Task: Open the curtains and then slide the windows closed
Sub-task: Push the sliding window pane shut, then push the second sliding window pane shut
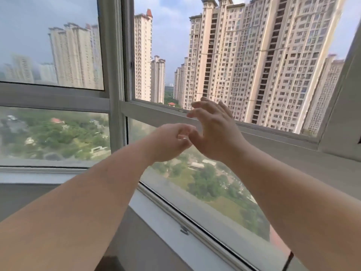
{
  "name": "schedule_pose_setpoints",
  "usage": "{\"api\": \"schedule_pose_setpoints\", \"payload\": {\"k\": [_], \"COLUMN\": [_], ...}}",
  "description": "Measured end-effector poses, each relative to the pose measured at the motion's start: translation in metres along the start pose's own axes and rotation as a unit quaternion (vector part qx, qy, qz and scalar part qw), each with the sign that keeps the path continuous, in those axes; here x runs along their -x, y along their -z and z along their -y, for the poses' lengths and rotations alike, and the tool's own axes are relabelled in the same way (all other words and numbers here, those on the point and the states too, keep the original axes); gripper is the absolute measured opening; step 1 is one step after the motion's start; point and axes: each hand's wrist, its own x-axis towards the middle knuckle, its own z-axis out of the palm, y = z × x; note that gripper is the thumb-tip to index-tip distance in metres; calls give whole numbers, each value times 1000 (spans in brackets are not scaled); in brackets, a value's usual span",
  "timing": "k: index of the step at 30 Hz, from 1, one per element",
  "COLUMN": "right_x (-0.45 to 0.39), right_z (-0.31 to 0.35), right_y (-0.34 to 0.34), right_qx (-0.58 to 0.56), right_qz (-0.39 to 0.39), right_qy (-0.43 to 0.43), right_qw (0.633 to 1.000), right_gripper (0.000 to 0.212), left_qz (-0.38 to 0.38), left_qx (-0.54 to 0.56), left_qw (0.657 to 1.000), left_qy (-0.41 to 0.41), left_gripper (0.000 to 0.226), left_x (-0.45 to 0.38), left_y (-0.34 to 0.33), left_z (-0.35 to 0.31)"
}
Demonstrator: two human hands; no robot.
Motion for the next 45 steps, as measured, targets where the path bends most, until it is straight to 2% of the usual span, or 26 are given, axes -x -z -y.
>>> {"api": "schedule_pose_setpoints", "payload": {"k": [3,6,10,20,23,27,33,38,41,45], "right_x": [-53,-106,-165,-281,-297,-340,-458,-541,-565,-591], "right_z": [60,127,216,355,379,404,453,525,574,640], "right_y": [-42,-86,-145,-264,-309,-377,-477,-543,-573,-605], "right_qx": [-26,-82,-123,-193,-210,-222,-273,-298,-317,-325], "right_qz": [10,8,25,45,43,56,40,56,62,61], "right_qy": [15,21,58,141,166,180,182,217,245,284], "right_qw": [999,996,990,970,962,957,944,928,914,900], "right_gripper": [32,31,31,33,32,33,35,37,36,37], "left_qz": [-11,-40,-117,-168,-175,-161,-218,-238,-230,-281], "left_qx": [29,-12,-39,-82,-90,-155,-206,-245,-274,-260], "left_qw": [997,990,970,921,908,891,861,839,813,787], "left_qy": [74,134,210,341,370,394,412,422,460,483], "left_gripper": [38,42,39,42,41,43,42,45,47,46], "left_x": [38,77,133,239,248,244,213,222,251,290], "left_y": [66,138,224,319,329,355,449,503,530,581], "left_z": [63,121,186,311,352,415,526,608,647,697]}}
